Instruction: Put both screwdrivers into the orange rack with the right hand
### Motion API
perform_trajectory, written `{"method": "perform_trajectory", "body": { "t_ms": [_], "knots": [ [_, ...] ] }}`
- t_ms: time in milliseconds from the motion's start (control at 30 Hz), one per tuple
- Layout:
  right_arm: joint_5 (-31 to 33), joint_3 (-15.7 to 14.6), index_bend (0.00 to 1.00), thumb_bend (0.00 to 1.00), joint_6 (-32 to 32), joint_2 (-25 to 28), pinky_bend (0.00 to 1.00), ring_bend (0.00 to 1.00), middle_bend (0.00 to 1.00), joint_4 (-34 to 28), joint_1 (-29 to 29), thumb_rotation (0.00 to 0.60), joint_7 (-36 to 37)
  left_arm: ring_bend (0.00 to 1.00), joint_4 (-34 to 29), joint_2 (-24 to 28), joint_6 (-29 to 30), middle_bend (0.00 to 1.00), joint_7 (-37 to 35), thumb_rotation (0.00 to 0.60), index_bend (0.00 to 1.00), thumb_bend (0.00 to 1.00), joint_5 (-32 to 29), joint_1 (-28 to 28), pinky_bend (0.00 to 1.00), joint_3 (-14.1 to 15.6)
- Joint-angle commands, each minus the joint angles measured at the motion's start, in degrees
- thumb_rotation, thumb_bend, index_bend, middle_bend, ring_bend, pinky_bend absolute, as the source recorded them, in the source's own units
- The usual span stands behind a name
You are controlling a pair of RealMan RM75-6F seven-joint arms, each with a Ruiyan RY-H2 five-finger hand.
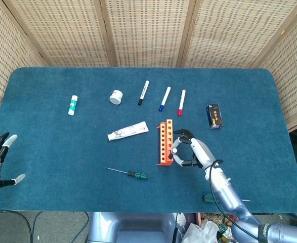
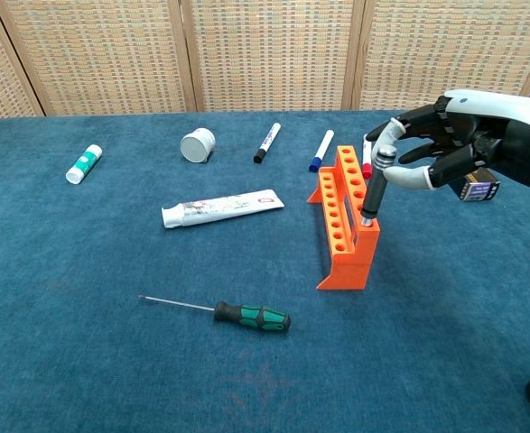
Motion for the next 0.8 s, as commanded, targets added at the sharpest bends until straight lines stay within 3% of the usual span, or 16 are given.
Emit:
{"method": "perform_trajectory", "body": {
  "t_ms": [33,800],
  "knots": [
    [0.02,-0.09,0.63,0.56,-0.14,-0.15,0.13,0.0,0.14,0.23,-0.13,0.6,0.35,0.0,0.05,-0.04,0.04,0.0,-0.04,0.6,0.0,0.0,0.03,0.03,0.0,0.02],
    [-5.92,-1.4,0.64,0.56,-0.87,-2.84,0.13,0.0,0.14,5.04,-1.23,0.6,6.72,0.0,0.04,0.11,-0.08,0.0,-0.34,0.6,0.0,0.0,-0.02,0.0,0.0,0.05]
  ]
}}
